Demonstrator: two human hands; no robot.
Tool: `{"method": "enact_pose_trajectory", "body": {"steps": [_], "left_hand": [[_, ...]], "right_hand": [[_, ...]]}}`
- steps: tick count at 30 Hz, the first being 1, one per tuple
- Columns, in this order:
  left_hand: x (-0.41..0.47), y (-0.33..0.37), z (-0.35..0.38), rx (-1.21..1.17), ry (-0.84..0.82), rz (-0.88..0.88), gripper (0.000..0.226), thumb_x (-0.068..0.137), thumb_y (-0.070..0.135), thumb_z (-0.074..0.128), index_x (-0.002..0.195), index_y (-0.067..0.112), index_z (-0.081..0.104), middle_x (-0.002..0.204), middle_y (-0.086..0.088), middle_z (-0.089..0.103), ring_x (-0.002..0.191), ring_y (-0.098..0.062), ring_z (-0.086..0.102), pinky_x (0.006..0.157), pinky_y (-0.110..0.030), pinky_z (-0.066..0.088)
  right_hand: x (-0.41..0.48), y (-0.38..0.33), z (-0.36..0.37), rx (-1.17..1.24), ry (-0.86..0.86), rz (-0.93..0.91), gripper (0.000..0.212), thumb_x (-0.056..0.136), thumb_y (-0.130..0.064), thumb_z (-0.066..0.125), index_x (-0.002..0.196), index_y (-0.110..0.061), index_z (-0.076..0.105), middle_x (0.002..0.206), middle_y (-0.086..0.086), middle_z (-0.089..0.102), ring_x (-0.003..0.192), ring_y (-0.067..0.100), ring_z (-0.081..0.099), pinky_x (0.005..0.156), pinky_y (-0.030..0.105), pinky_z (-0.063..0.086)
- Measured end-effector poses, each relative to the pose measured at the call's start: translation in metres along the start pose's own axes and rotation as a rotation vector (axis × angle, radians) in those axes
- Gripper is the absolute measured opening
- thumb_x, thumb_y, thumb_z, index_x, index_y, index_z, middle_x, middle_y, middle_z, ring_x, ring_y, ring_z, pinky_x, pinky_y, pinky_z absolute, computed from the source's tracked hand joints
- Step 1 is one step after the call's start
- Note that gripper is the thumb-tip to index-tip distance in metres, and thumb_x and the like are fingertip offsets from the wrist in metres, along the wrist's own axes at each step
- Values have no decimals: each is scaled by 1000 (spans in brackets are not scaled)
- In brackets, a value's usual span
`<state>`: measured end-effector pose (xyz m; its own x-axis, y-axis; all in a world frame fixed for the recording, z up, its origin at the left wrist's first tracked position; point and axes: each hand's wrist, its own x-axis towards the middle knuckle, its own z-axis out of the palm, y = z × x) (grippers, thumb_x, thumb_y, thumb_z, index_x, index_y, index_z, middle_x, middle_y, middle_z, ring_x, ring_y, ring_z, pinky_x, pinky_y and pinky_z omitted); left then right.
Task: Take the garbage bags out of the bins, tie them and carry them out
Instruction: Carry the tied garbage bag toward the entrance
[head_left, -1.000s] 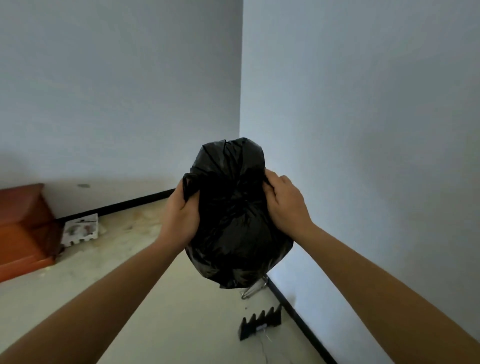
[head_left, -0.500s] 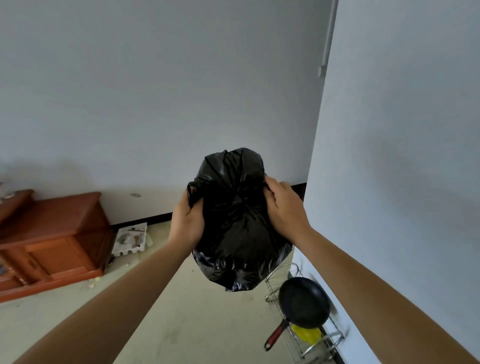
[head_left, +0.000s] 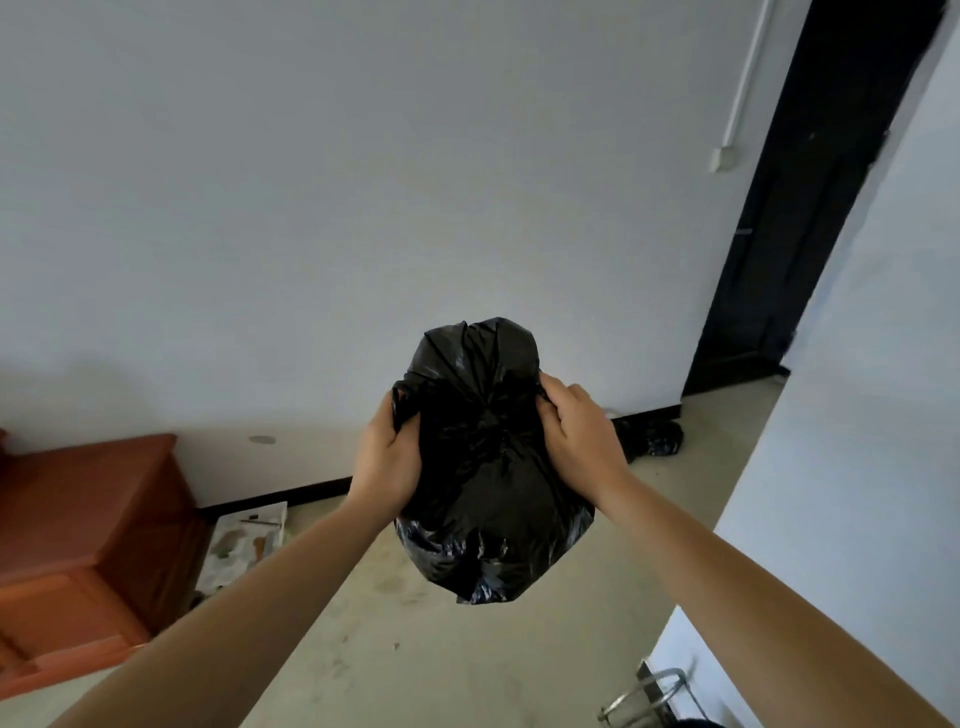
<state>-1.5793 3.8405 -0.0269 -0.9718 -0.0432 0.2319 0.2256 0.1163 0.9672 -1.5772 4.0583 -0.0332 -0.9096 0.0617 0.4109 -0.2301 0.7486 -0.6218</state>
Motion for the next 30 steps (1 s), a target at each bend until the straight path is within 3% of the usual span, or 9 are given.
{"method": "enact_pose_trajectory", "body": {"steps": [8, 18, 23, 26, 30], "left_hand": [[191, -35, 74, 39, -165, 8, 22, 104, 21, 46, 118, 24, 63, 113, 6, 69, 109, -14, 62, 95, -36, 48], [434, -83, 247, 60, -378, 50, 22, 100, 30, 48, 113, 32, 65, 112, 8, 72, 108, -15, 65, 101, -47, 49], [557, -83, 325, 83, -431, 75, 22, 104, 25, 46, 121, 23, 61, 117, 4, 68, 112, -17, 61, 101, -42, 47], [622, -94, 361, 72, -435, 81, 25, 103, 26, 46, 125, 22, 58, 121, 3, 66, 114, -18, 60, 101, -41, 46], [704, -126, 410, 58, -422, 144, 20, 103, 20, 45, 117, 16, 58, 110, 5, 66, 103, -15, 61, 89, -33, 47]], "right_hand": [[145, 85, 20, -97, 161, 128, 37, 107, -28, 34, 142, -30, 47, 98, 3, 58, 92, 17, 54, 71, 30, 32], [345, 261, 17, -121, 324, 206, 37, 106, -25, 38, 140, -24, 51, 94, 10, 59, 86, 22, 54, 71, 31, 37], [462, 324, -9, -140, 358, 209, 37, 107, -25, 38, 141, -26, 51, 91, 5, 55, 84, 17, 52, 67, 26, 34], [523, 356, -9, -176, 336, 221, 37, 107, -26, 38, 142, -24, 50, 94, 4, 54, 83, 13, 49, 64, 12, 32], [595, 414, -1, -214, 327, 199, 35, 107, -27, 39, 139, -20, 52, 98, 3, 54, 84, 9, 47, 68, 7, 35]]}}
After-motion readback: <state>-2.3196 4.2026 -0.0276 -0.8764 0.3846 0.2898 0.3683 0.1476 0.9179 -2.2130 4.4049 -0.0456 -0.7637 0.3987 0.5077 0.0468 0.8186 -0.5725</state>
